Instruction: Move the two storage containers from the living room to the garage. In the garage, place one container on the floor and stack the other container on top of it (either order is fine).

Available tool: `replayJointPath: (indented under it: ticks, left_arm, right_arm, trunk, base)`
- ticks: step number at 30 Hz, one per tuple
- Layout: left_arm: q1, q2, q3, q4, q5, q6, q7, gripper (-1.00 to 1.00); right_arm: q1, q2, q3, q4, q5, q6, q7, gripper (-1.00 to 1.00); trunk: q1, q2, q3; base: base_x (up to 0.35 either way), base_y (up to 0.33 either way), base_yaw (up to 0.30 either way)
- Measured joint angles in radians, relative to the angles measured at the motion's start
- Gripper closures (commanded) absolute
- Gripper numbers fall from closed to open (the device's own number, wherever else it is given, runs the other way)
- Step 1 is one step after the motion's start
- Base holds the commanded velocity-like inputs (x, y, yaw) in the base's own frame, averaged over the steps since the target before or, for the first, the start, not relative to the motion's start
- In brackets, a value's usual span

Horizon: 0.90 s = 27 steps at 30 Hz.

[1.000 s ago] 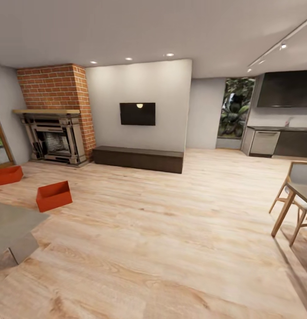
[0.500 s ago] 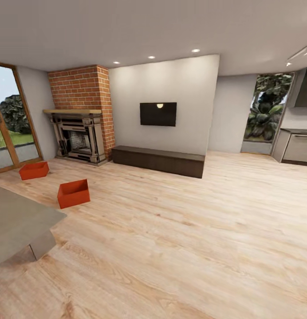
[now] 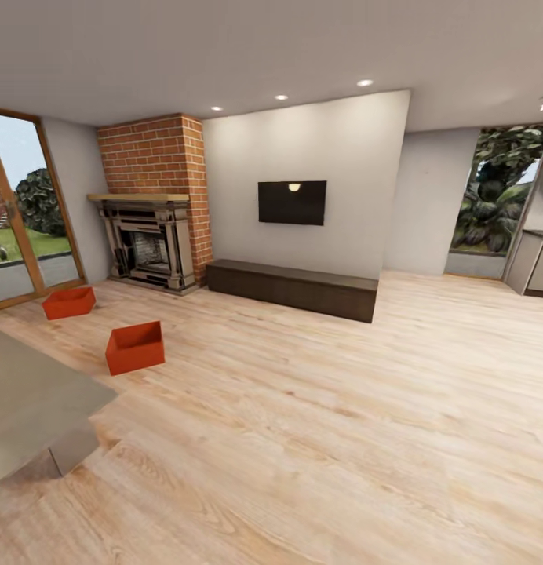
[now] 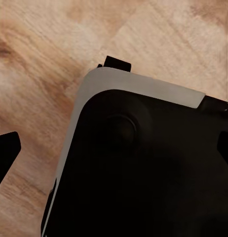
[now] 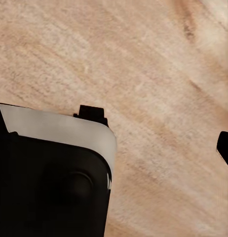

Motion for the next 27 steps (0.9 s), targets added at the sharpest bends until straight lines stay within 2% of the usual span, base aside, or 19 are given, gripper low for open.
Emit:
replayJointPath:
  ticks: [27]
  left_arm:
    - [0.000, 0.000, -0.001, 0.000, 0.000, 0.000, 0.000, -1.00]
  right_arm:
    - [0.000, -0.001, -0.001, 0.000, -0.002, 0.001, 0.000, -1.00]
  trunk:
    - [0.000, 0.000, 0.000]
  base:
    - [0.334, 0.000, 0.000]
